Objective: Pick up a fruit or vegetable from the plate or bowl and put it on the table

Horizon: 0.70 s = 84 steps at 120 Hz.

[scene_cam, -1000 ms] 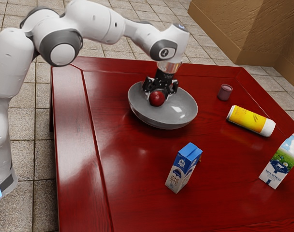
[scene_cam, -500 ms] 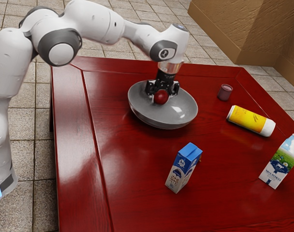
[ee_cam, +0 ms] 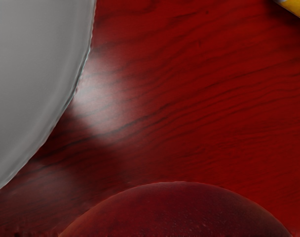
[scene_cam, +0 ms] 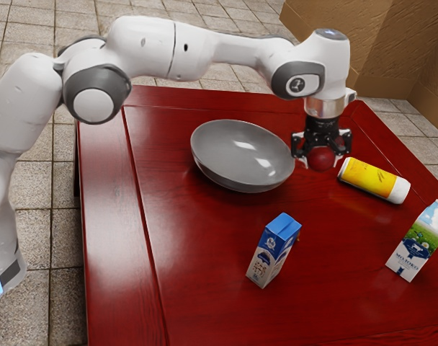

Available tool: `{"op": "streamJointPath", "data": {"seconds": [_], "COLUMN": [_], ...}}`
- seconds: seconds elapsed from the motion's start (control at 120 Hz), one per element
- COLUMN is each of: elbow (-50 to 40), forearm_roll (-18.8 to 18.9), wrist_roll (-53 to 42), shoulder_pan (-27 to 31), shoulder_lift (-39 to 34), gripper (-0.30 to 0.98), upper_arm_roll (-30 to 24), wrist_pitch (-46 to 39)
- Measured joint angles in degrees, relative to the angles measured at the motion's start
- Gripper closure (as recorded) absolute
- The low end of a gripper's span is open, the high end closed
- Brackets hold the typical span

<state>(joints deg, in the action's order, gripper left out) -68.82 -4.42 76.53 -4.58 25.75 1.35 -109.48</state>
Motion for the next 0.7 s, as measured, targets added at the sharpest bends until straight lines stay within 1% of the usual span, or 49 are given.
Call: {"op": "streamJointPath", "data": {"seconds": [0.092, 0.158, 0.367, 0.417, 0.483, 0.625, 0.7], "elbow": [5.3, 7.5, 8.8, 8.4, 7.9, 4.9, -9.2], "forearm_roll": [0.1, 0.2, 0.2, 0.0, -0.3, -0.6, -1.3], "wrist_roll": [0.5, 0.8, 1.4, 1.2, 0.8, 0.2, 0.0], "shoulder_pan": [-0.7, -1.0, -1.2, -1.2, -1.1, -1.6, -1.7], "shoulder_lift": [3.7, 5.6, 7.5, 7.5, 7.5, 6.0, -3.4], "gripper": [0.35, 0.35, 0.36, 0.23, 0.15, 0.06, 0.03], "upper_arm_roll": [-1.6, -2.2, -2.9, -3.0, -3.0, -2.6, -0.7], "wrist_pitch": [-0.4, -1.0, -2.9, -3.7, -4.8, -6.7, -9.1]}}
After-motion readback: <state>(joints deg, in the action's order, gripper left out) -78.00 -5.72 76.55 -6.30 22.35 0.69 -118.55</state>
